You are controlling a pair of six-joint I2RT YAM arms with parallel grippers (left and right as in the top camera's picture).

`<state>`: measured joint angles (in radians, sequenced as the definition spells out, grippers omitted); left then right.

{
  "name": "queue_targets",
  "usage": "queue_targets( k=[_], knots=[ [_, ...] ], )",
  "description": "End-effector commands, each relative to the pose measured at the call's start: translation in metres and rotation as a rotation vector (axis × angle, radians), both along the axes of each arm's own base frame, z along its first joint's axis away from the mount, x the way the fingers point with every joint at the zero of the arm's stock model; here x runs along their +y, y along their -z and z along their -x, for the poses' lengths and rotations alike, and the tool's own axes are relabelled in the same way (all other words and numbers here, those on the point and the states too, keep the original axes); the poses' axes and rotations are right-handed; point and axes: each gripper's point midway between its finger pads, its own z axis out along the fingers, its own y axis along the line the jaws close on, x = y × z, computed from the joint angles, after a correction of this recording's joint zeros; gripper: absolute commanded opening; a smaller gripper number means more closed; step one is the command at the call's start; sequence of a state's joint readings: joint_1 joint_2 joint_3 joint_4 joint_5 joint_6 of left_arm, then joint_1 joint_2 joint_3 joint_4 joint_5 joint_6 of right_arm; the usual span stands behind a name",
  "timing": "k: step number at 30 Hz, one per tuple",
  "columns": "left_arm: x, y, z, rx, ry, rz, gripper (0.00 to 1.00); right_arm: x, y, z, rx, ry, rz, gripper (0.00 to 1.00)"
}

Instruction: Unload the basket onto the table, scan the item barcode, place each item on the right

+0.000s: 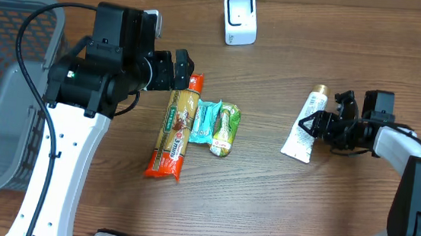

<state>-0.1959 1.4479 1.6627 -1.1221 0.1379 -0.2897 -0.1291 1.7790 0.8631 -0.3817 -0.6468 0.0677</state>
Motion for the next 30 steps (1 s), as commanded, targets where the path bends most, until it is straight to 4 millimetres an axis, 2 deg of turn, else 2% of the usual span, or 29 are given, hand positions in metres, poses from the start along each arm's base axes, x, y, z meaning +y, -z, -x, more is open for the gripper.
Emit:
queue_targets(
  k=[1,5,10,13,26,30],
  knots=[
    [-0.002,-0.001,-0.001,-0.001,0.004,0.009,0.99,-0.003,0.027,0.02,0.086,0.054,0.056,0.69],
    [-0.002,-0.001,-0.001,-0.001,0.004,0.009,0.99,-0.003,0.033,0.024,0.091,0.081,0.049,0.66],
    [-0.002,-0.001,-0.001,-0.001,0.004,0.009,1.0,-0.003,0.037,0.027,0.099,0.081,0.049,0.53],
    [-0.002,-0.001,-0.001,-0.001,0.004,0.009,1.0,-0.003,0.041,0.028,0.109,0.084,0.047,0.49],
    [-0.002,-0.001,-0.001,-0.001,0.004,0.009,1.0,-0.003,0.058,0.029,0.157,0.118,0.032,0.48],
    [-0.002,-0.001,-0.001,-0.001,0.004,0.009,0.99,-0.003,0.059,0.028,0.156,0.118,0.033,0.45]
  ],
)
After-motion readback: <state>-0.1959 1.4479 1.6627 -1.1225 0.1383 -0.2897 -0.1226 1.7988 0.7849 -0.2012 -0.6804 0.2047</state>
